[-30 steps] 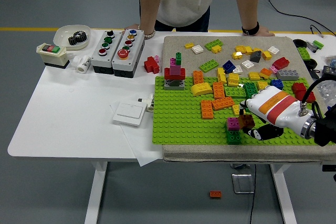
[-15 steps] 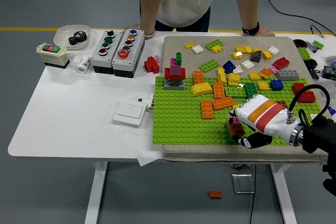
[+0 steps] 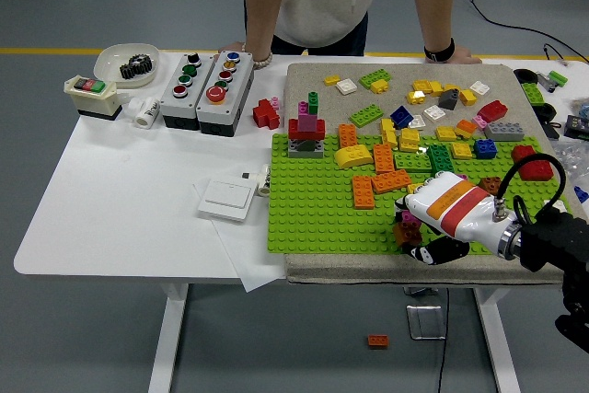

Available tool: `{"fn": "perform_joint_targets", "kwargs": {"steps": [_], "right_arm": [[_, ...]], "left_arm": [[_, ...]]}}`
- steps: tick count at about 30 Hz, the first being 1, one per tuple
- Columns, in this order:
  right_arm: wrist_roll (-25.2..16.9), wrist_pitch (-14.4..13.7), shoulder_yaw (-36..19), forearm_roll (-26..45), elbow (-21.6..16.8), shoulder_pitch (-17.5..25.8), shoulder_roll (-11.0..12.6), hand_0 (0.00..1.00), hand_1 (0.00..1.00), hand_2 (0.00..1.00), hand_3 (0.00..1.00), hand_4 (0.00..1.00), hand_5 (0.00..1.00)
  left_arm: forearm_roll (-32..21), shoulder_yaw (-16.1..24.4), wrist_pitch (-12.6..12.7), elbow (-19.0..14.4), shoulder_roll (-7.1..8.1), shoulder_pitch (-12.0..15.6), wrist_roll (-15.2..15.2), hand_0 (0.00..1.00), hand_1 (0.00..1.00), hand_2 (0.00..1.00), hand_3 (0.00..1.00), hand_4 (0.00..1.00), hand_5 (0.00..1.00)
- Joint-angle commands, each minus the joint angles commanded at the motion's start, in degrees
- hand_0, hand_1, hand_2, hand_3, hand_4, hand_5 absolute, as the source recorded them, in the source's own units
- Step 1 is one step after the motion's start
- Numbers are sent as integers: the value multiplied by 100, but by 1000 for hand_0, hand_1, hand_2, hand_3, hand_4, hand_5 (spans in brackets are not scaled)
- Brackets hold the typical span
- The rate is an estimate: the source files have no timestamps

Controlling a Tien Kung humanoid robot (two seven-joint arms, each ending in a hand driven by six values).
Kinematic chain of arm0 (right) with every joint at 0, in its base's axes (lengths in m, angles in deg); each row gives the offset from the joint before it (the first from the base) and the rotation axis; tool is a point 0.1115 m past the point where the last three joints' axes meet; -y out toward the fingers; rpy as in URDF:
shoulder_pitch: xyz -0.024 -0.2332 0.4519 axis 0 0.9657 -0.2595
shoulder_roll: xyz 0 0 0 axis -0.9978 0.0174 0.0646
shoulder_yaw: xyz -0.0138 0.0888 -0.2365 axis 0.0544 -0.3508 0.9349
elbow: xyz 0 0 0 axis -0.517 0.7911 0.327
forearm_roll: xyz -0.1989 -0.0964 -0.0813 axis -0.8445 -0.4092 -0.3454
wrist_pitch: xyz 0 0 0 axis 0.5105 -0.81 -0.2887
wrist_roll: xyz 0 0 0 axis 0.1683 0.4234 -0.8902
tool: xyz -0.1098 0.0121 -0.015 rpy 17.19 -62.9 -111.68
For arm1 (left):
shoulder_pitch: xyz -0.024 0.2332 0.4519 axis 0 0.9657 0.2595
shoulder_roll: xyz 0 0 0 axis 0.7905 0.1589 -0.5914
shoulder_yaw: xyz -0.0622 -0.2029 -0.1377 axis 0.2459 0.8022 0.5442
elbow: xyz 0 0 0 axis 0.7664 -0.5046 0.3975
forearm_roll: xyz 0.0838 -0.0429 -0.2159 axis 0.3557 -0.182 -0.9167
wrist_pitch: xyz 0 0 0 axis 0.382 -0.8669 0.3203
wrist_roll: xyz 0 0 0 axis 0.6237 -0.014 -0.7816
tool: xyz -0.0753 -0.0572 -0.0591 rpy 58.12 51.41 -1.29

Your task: Pick up the brick,pile it on top of brick,press brick,pick up the brick,pile it on top of brick,press brick

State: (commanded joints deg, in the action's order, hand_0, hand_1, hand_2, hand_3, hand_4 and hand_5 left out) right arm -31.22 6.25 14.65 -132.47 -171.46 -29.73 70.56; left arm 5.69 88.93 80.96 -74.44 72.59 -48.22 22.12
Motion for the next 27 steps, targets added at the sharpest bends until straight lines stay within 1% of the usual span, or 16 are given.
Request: {"fn": "perform_joint_targets", "kwargs": {"steps": [11, 27], "right_arm": [[-48, -108, -17, 0, 239, -31, -66, 219, 150, 194, 455, 749, 379], [-87, -144, -1, 0, 433, -70, -83, 221, 151, 194, 456, 748, 379]], "left_arm": [[-54, -34, 7, -3, 3, -33, -20, 840, 806, 812, 623, 723, 683], [-74, -41, 13, -5, 0, -43, -23, 842, 805, 811, 622, 723, 682]]}}
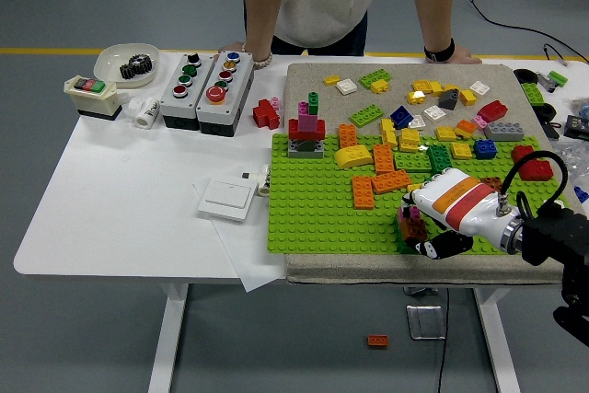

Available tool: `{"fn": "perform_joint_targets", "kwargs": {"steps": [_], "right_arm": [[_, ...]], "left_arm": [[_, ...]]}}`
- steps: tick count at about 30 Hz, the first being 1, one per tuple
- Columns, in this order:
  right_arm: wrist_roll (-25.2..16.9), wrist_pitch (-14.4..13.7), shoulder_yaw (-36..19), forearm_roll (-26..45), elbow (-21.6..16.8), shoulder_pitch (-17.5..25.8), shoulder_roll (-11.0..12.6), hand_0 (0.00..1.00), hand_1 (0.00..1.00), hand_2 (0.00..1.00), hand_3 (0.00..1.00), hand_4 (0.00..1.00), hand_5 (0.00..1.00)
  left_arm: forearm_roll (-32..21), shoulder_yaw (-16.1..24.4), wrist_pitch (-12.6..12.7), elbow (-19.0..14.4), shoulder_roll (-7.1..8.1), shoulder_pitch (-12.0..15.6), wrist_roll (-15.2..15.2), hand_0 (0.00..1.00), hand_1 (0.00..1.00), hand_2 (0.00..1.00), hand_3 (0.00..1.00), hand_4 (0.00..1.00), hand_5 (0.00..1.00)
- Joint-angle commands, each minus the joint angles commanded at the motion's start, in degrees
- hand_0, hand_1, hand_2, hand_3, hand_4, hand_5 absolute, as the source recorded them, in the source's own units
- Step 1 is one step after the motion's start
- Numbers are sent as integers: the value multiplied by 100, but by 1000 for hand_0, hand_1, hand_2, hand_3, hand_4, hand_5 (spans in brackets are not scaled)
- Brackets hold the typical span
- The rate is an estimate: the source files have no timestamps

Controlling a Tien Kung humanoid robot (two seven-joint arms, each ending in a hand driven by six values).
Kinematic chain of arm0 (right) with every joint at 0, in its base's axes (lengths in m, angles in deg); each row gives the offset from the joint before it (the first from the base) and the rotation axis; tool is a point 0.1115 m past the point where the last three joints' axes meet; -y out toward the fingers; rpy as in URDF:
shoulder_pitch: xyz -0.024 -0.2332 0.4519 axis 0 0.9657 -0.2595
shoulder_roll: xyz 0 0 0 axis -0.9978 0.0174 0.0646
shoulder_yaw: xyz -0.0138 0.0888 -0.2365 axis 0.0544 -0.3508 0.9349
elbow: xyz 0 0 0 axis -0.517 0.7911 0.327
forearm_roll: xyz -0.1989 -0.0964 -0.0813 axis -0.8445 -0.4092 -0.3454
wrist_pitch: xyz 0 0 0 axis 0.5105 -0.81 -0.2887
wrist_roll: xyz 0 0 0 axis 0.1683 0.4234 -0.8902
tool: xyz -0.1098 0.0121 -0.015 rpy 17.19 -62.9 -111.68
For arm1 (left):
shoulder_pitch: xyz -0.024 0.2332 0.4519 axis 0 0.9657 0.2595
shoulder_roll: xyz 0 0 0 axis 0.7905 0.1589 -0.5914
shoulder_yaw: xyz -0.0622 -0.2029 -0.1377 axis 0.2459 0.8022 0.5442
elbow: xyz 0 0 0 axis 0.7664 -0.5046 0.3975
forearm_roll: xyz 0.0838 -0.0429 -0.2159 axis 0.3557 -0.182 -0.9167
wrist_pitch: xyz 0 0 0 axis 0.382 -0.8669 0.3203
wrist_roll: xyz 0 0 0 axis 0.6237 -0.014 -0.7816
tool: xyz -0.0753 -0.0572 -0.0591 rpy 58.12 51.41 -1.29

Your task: Pick up the brick,pile it on top of brick,press brick,pick up the brick,pile it on top of brick,press brick

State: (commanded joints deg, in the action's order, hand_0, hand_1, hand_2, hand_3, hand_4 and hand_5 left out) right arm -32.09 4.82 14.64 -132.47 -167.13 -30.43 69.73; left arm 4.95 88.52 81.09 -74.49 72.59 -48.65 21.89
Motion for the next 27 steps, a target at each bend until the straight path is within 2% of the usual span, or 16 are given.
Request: {"fn": "perform_joint_targets", "kwargs": {"steps": [27], "right_arm": [[-104, -28, 36, 0, 10, 30, -34, 223, 157, 203, 460, 738, 370]], "left_arm": [[-19, -5, -4, -6, 4, -3, 2, 842, 808, 811, 622, 723, 682]]}}
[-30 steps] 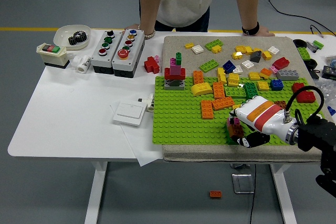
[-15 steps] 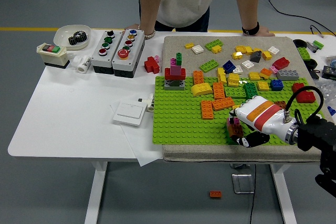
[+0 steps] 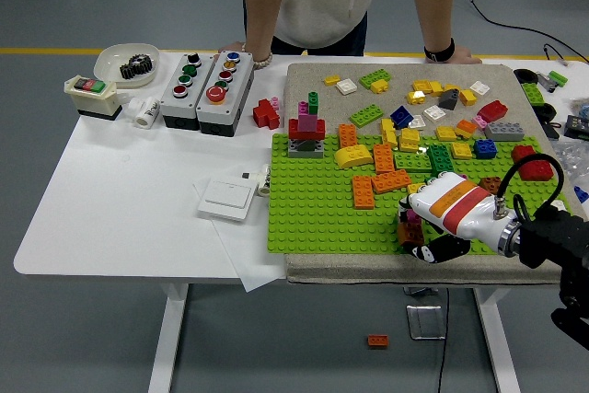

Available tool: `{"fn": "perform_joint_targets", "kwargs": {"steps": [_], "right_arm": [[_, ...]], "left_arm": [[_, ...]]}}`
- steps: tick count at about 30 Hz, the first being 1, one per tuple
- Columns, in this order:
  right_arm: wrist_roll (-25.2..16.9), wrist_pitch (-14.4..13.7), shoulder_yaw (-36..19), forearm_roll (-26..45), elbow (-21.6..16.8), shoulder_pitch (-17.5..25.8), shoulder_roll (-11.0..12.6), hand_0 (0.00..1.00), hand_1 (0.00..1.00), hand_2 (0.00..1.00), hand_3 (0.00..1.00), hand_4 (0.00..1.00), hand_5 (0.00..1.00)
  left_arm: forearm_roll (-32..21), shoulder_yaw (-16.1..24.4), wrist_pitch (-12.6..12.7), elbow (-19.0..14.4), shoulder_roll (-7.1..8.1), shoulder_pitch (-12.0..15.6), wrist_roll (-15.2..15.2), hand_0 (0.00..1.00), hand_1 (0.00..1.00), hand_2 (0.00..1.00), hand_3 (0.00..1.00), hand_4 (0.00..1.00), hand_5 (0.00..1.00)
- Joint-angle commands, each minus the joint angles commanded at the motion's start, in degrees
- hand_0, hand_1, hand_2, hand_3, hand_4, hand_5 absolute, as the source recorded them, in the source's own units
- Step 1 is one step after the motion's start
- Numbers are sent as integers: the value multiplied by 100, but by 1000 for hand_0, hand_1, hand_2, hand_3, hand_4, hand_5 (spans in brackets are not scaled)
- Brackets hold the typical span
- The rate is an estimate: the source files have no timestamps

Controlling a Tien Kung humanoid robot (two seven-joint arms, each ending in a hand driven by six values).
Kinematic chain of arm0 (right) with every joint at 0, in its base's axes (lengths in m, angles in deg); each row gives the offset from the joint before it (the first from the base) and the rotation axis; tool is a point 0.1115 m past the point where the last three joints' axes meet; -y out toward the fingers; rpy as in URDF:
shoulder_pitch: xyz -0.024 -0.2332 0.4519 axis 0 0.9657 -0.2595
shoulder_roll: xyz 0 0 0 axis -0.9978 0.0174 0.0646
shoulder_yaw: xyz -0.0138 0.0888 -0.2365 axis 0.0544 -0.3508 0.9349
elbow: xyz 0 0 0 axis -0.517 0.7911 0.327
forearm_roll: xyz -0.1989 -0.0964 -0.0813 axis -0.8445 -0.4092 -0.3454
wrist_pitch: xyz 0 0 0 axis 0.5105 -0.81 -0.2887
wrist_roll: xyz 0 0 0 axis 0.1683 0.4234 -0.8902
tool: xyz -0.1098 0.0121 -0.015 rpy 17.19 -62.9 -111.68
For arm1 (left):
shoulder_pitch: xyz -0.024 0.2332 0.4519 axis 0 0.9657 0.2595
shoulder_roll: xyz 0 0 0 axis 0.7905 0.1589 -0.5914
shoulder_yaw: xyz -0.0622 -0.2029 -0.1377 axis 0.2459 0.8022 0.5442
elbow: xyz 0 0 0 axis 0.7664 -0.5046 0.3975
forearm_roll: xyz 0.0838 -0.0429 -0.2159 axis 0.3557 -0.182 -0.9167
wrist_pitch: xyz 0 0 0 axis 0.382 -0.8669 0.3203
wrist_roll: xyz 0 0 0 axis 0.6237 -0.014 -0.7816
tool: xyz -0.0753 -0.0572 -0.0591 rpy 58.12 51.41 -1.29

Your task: Pick up the brick,pile it on top of brick,press brick,pick up the brick,pile it on top of brick,press brick

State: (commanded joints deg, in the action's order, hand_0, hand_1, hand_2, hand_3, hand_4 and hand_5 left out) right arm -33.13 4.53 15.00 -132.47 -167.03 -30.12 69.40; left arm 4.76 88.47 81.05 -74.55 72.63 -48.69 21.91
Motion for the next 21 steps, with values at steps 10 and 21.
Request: {"fn": "perform_joint_targets", "kwargs": {"steps": [10, 21], "right_arm": [[-44, -89, 0, 0, 25, 7, -14, 226, 162, 207, 461, 734, 365], [-117, -131, 38, 0, 79, 12, -38, 228, 162, 210, 462, 736, 365]], "left_arm": [[-1, 5, -1, -1, 0, -2, -2, 842, 808, 812, 622, 723, 683], [48, 35, -9, 0, -2, 18, 14, 842, 808, 812, 622, 723, 683]]}}
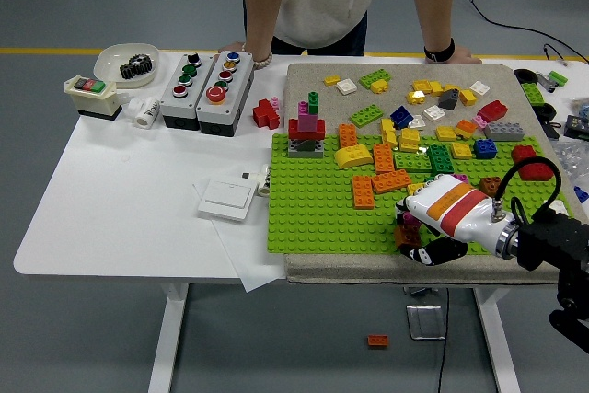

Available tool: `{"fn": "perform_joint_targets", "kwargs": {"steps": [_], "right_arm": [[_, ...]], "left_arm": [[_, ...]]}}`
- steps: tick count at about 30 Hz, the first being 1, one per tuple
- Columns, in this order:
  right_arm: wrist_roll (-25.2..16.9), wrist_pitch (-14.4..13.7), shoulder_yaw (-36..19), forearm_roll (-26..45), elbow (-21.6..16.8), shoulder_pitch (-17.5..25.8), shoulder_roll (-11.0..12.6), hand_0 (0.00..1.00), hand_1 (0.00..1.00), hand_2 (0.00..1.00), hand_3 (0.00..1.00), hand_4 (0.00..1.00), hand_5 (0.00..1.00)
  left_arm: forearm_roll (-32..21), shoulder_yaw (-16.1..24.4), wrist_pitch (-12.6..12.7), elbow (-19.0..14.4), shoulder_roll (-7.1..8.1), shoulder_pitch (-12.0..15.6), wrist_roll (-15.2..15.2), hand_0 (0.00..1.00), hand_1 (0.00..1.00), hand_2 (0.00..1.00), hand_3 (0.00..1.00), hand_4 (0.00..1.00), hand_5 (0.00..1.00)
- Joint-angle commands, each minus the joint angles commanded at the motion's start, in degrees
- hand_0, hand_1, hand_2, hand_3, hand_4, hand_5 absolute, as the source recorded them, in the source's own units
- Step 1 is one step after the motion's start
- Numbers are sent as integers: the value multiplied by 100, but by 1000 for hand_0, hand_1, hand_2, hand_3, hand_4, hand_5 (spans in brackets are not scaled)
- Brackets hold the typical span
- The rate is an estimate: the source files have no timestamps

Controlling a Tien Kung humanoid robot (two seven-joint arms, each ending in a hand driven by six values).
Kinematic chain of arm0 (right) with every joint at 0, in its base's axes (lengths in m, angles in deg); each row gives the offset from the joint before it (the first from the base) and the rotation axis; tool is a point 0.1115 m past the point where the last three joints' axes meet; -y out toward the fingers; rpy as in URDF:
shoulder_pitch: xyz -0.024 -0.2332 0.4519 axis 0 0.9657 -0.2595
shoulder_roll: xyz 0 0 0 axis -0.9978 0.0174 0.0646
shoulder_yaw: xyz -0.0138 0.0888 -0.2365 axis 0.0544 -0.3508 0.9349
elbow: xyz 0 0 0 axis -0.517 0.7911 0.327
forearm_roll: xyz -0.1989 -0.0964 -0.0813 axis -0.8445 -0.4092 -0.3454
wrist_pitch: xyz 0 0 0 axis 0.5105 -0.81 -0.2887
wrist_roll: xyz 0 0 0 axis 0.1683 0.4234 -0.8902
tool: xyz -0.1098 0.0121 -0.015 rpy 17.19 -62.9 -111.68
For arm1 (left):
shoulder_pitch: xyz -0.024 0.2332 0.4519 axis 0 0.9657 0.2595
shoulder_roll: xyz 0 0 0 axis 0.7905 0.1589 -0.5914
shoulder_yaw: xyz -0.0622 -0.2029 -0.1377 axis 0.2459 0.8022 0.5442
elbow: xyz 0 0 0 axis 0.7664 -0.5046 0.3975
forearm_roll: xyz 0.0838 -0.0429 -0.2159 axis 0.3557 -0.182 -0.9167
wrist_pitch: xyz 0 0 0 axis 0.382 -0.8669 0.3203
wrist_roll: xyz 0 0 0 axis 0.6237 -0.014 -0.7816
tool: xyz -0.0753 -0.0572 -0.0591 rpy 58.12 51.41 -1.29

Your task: Pick up the brick,pile it on top of brick,press brick,pick up the brick,pile it on top of brick,press brick

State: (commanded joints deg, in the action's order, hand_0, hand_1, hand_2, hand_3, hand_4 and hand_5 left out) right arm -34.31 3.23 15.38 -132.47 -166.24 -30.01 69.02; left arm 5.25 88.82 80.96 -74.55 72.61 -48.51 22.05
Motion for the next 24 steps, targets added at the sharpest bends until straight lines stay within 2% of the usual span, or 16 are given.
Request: {"fn": "perform_joint_targets", "kwargs": {"steps": [24], "right_arm": [[-116, -250, -23, 0, 217, 37, -61, 234, 171, 222, 451, 751, 351]], "left_arm": [[15, 5, -2, -11, 4, -6, 7, 848, 810, 815, 622, 722, 682]]}}
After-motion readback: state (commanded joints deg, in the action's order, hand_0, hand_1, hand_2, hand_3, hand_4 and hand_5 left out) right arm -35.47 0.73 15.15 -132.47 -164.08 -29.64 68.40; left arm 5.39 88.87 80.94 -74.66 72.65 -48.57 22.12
